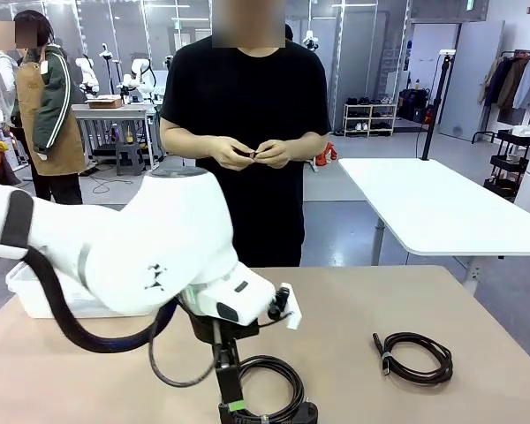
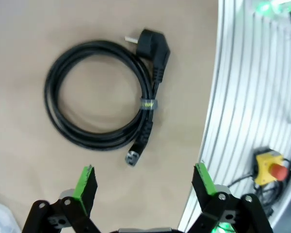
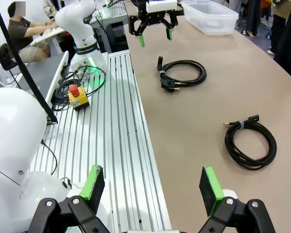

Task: Organize and store the cables.
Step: Place the Power Cable into the Organizing box.

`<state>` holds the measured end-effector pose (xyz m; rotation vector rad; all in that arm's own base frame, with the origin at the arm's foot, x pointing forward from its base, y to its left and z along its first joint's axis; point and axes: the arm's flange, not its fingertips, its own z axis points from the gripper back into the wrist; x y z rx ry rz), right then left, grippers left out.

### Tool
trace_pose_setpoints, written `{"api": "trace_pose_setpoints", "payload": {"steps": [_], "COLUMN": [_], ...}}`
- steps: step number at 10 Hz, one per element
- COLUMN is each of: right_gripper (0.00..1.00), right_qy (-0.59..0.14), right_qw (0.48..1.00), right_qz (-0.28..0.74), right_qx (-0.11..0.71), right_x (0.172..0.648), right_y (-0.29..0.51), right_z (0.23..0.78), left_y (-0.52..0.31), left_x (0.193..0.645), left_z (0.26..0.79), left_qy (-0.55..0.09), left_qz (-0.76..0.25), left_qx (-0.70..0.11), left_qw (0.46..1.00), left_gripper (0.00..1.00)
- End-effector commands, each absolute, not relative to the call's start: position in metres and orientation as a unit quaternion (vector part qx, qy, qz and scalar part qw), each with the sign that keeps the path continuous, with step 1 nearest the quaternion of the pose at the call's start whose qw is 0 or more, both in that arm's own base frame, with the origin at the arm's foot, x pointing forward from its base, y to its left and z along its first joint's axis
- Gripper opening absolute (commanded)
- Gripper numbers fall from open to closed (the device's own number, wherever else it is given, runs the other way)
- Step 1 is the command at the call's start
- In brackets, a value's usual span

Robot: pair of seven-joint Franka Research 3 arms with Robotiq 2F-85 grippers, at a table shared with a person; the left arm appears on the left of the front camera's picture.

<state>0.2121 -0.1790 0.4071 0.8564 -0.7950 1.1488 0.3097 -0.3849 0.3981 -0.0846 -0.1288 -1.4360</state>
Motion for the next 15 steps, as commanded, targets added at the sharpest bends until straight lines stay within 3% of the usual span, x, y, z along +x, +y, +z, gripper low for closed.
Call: {"api": "trace_pose_setpoints", "payload": {"steps": [1,13,14,15], "right_gripper": [1.0,1.0,1.0,1.0], "right_qy": [-0.363,-0.363,-0.363,-0.363], "right_qw": [0.676,0.676,0.676,0.676], "right_qz": [0.515,0.515,0.515,0.515], "right_qx": [0.382,0.382,0.382,0.382], "right_x": [0.213,0.213,0.213,0.213], "right_y": [-0.18,-0.18,-0.18,-0.18], "right_z": [0.41,0.41,0.41,0.41], "left_y": [-0.419,-0.465,-0.463,-0.462], "left_x": [0.317,0.32,0.321,0.321], "left_z": [0.385,0.315,0.315,0.313], "left_qy": [-0.064,-0.01,-0.01,-0.011], "left_qz": [-0.671,-0.688,-0.687,-0.689], "left_qx": [-0.015,0.022,0.032,0.054], "left_qw": [0.738,0.725,0.726,0.723], "left_gripper": [1.0,1.0,0.64,0.46]}}
